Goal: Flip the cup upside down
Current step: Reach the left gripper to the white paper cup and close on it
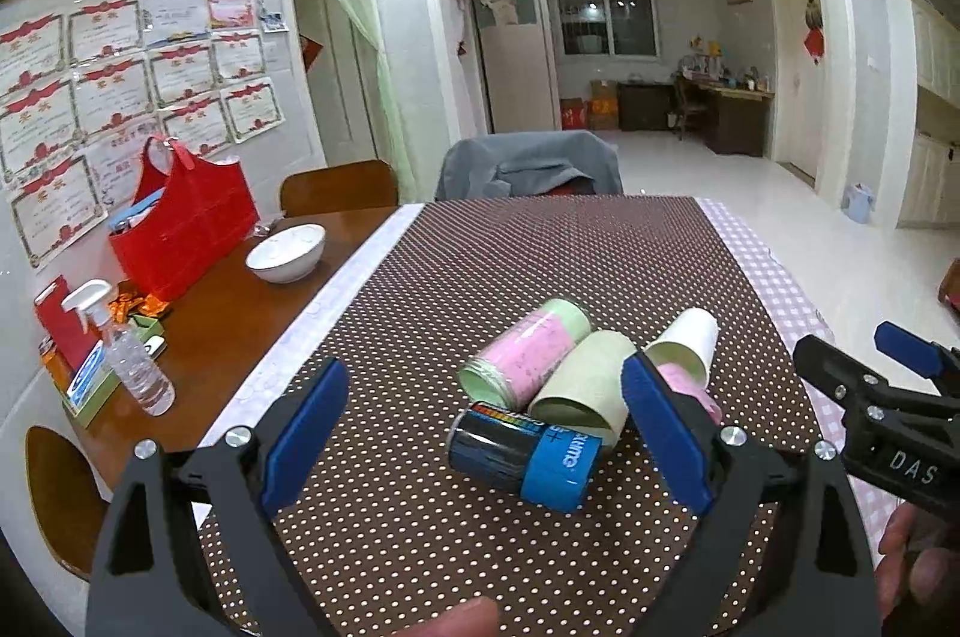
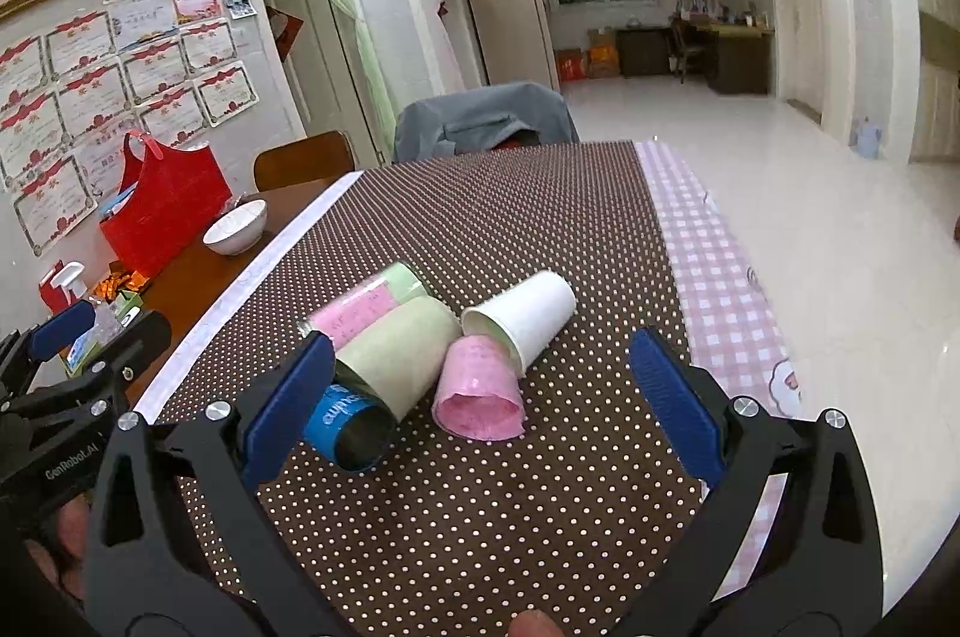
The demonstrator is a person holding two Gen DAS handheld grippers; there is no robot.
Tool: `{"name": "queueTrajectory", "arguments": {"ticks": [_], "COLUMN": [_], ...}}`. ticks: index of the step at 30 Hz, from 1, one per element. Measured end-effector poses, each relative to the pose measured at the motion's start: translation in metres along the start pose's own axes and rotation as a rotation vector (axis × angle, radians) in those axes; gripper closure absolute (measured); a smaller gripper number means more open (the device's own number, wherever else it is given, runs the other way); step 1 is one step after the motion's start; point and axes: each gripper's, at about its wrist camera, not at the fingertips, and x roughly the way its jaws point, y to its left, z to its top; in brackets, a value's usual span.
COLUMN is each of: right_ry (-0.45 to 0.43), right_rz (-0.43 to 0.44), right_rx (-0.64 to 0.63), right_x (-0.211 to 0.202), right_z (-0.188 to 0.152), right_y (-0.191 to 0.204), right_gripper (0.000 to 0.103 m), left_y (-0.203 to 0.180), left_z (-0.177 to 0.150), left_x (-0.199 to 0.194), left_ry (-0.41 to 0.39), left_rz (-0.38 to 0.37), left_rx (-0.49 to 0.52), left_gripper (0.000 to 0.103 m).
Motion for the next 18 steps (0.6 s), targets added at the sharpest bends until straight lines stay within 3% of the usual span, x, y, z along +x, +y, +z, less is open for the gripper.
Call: {"name": "queueTrajectory", "arguments": {"ticks": [7, 18], "right_ry": [0.069, 0.168], "right_rz": [-0.027, -0.103], "right_rx": [0.059, 0.161], "right_x": [0.026, 0.068], "right_z": [-0.003, -0.016], "right_y": [-0.033, -0.089], "right_gripper": [0.006, 0.006], "left_y": [-0.027, -0.088], "left_z": [0.008, 0.016], "left_x": [0.04, 0.135], "left_ry": [0.079, 0.304], "left_rz": [-0.052, -0.245], "left_rx": [0.089, 0.266], "left_gripper": [0.012, 0.012]}}
